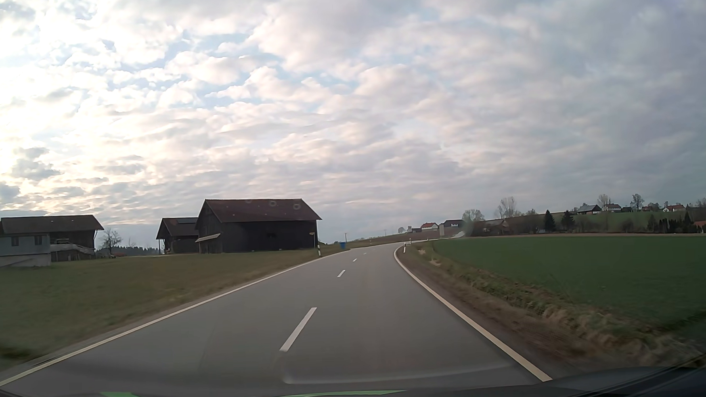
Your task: Follow the waypoints while adhering to traffic rules and regulations
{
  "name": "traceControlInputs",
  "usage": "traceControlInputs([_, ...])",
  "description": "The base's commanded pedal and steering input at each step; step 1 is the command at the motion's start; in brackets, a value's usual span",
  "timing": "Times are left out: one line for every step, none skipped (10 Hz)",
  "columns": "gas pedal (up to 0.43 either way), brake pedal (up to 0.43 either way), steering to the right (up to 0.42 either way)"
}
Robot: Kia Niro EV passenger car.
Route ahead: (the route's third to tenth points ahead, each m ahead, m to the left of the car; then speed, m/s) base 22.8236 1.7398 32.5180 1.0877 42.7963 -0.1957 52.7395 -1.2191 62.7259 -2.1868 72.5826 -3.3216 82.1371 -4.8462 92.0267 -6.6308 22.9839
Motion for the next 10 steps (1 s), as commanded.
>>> traceControlInputs([0.240, 0.000, 0.014])
traceControlInputs([0.240, 0.000, 0.014])
traceControlInputs([0.240, 0.000, 0.014])
traceControlInputs([0.240, 0.000, 0.014])
traceControlInputs([0.248, 0.000, 0.014])
traceControlInputs([0.248, 0.000, 0.014])
traceControlInputs([0.248, 0.000, 0.014])
traceControlInputs([0.248, 0.000, 0.014])
traceControlInputs([0.248, 0.000, 0.014])
traceControlInputs([0.248, 0.000, 0.014])
